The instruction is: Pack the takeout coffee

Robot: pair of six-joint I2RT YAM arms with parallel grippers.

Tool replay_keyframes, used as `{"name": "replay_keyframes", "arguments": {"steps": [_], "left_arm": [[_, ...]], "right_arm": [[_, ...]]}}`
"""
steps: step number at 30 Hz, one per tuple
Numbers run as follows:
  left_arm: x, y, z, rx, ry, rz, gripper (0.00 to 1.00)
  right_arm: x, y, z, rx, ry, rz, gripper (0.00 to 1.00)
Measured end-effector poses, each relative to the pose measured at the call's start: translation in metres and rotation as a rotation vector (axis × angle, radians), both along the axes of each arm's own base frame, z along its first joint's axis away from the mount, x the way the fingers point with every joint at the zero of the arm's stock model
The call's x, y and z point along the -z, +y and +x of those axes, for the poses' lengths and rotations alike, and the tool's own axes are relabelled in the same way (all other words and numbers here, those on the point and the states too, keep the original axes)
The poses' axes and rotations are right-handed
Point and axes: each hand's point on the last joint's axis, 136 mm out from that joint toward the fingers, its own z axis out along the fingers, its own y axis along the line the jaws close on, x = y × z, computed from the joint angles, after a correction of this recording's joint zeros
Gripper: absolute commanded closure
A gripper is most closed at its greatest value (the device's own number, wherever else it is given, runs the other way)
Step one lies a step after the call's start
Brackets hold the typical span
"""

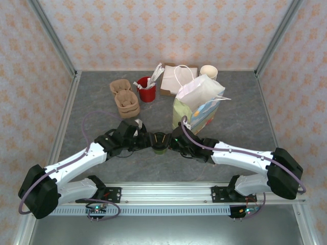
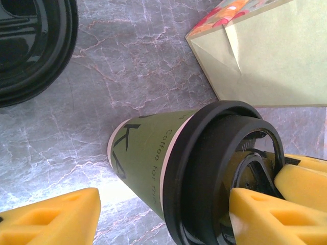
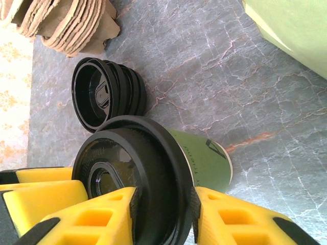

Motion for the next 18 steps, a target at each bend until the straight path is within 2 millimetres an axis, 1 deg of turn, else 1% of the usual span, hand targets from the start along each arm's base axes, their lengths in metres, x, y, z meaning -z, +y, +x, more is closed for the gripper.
{"name": "replay_keyframes", "arguments": {"steps": [5, 13, 18], "left_arm": [[-0.004, -0.002, 0.002, 0.015, 0.012, 0.019, 0.32], [-0.014, -0.005, 0.006, 0.022, 0.007, 0.024, 0.31], [-0.014, -0.003, 0.004, 0.024, 0.014, 0.038, 0.30]], "right_arm": [[-0.002, -0.004, 0.000, -0.005, 0.002, -0.037, 0.66], [-0.001, -0.008, -0.002, -0.016, 0.011, -0.081, 0.58], [-0.008, -0.005, -0.001, -0.021, 0.007, -0.083, 0.57]]}}
